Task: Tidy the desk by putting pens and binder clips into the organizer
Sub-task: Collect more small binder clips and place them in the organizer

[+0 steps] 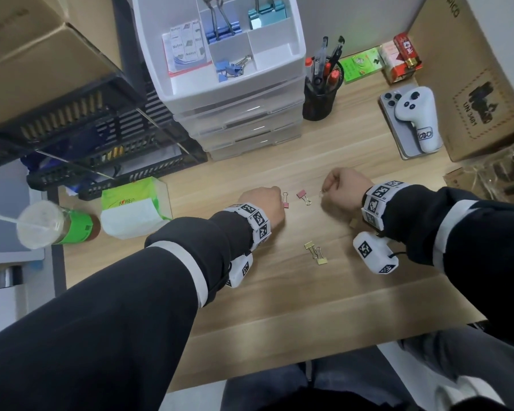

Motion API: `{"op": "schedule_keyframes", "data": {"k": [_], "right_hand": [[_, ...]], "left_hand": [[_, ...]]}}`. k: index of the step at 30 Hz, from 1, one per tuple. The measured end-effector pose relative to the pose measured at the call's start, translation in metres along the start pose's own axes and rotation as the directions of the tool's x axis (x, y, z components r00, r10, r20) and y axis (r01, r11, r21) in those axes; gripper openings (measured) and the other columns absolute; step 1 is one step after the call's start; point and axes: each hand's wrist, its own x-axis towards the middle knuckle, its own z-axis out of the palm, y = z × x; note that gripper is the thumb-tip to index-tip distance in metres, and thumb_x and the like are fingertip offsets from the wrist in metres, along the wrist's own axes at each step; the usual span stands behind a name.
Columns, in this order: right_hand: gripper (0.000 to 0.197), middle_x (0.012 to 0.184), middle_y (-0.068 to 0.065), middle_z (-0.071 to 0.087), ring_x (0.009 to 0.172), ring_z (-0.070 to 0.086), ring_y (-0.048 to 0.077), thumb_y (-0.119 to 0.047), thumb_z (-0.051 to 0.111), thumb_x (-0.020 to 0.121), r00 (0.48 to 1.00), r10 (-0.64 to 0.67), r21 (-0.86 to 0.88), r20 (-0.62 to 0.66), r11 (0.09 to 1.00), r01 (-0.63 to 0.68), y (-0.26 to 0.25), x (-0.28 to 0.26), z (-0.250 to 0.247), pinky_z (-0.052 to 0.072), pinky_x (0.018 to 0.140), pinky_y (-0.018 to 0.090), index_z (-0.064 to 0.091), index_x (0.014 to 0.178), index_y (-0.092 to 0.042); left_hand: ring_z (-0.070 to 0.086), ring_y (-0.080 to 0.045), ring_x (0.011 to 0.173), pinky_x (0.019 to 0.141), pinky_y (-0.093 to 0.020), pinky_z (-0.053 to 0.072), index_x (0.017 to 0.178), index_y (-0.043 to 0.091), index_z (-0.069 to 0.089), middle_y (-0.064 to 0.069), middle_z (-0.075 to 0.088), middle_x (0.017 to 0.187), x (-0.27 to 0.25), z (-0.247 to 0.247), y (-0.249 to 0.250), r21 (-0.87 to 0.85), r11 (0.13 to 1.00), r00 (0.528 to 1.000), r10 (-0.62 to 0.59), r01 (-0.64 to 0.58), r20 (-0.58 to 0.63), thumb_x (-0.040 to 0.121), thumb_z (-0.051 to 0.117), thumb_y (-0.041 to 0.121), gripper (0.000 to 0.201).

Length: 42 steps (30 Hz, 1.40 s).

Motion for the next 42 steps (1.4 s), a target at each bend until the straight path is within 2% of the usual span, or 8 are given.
{"op": "schedule_keyframes", "data": {"k": [8,12,18,25,30,33,36,42], "right_hand": [[0.021,0.071,0.008,0.06,0.071,0.056,0.027,-0.011,0.048,0.09,0.997,0.029,0.163,0.068,0.986,-0.039,-0.008,0.021,0.013,0.043,0.063,0.03,0.058,0.072,-0.014],[0.015,0.087,0.007,0.064,0.087,0.059,0.028,-0.017,0.051,0.091,1.0,0.006,0.09,0.019,0.996,-0.007,-0.018,0.024,0.021,0.045,0.079,0.033,0.063,0.083,-0.012],[0.037,0.083,-0.003,0.058,0.074,0.058,0.018,-0.049,0.069,0.068,0.998,-0.061,-0.235,-0.002,0.97,0.059,-0.02,0.025,0.031,0.047,0.064,0.031,0.052,0.086,-0.021],[0.024,0.081,0.011,0.068,0.075,0.065,0.03,-0.031,0.058,0.079,0.993,-0.107,-0.366,0.041,0.924,0.114,-0.024,0.027,0.037,0.055,0.069,0.036,0.062,0.082,-0.007],[0.032,0.073,0.01,0.056,0.066,0.051,0.027,-0.035,0.045,0.09,0.996,0.029,-0.015,0.089,1.0,-0.028,-0.032,0.022,0.033,0.039,0.062,0.033,0.055,0.074,-0.01],[0.021,0.057,0.004,0.045,0.045,0.032,0.016,-0.023,0.04,0.081,0.92,0.185,0.484,0.344,0.805,-0.343,-0.036,0.017,0.03,0.026,0.045,0.02,0.045,0.061,-0.018],[0.029,0.053,-0.004,0.035,0.038,0.022,0.008,-0.024,0.044,0.088,0.821,0.169,0.573,0.545,0.64,-0.512,-0.038,0.014,0.029,0.014,0.035,0.011,0.039,0.06,-0.022],[0.028,0.055,0.0,0.048,0.037,0.042,0.007,-0.018,0.044,0.1,0.731,0.059,0.602,0.68,0.525,-0.602,-0.057,-0.001,0.024,0.031,0.031,0.014,0.05,0.073,-0.012]], "left_hand": [[0.055,-0.024,0.067,0.055,-0.029,0.036,0.076,0.018,0.053,0.0,0.06,0.075,0.004,-0.003,0.004,0.009,0.999,0.999,-0.048,0.049,-0.025,0.084,0.05,0.053,0.036],[0.058,-0.027,0.079,0.067,-0.03,0.044,0.097,0.019,0.062,0.0,0.065,0.089,0.008,-0.004,0.004,-0.016,0.999,0.999,-0.049,0.049,-0.014,0.088,0.051,0.045,0.03],[0.062,-0.028,0.082,0.065,-0.031,0.041,0.11,0.015,0.052,0.0,0.063,0.091,0.01,-0.005,0.001,-0.008,0.993,0.99,-0.122,0.121,-0.075,0.086,0.052,0.064,0.055],[0.052,-0.028,0.077,0.066,-0.032,0.038,0.114,0.012,0.054,-0.005,0.06,0.093,0.01,-0.01,0.006,-0.07,0.988,0.991,-0.137,0.136,-0.005,0.096,0.045,0.032,0.028],[0.057,-0.031,0.076,0.066,-0.031,0.041,0.091,0.012,0.06,-0.008,0.063,0.089,0.003,-0.016,0.001,-0.108,0.986,0.992,-0.126,0.129,0.031,0.093,0.038,0.032,0.03],[0.056,-0.032,0.08,0.069,-0.032,0.042,0.091,0.014,0.061,-0.007,0.059,0.089,-0.003,-0.022,-0.009,-0.16,0.982,0.995,-0.101,0.099,-0.001,0.093,0.037,0.034,0.032],[0.057,-0.032,0.084,0.068,-0.032,0.041,0.091,0.015,0.061,-0.008,0.06,0.093,-0.01,-0.032,-0.018,-0.209,0.976,0.997,-0.066,0.058,-0.031,0.095,0.037,0.035,0.032],[0.057,-0.034,0.081,0.064,-0.032,0.039,0.068,0.015,0.05,-0.009,0.058,0.079,-0.029,-0.064,-0.023,-0.315,0.949,0.994,-0.003,-0.032,-0.11,0.093,0.042,0.026,0.029]]}}
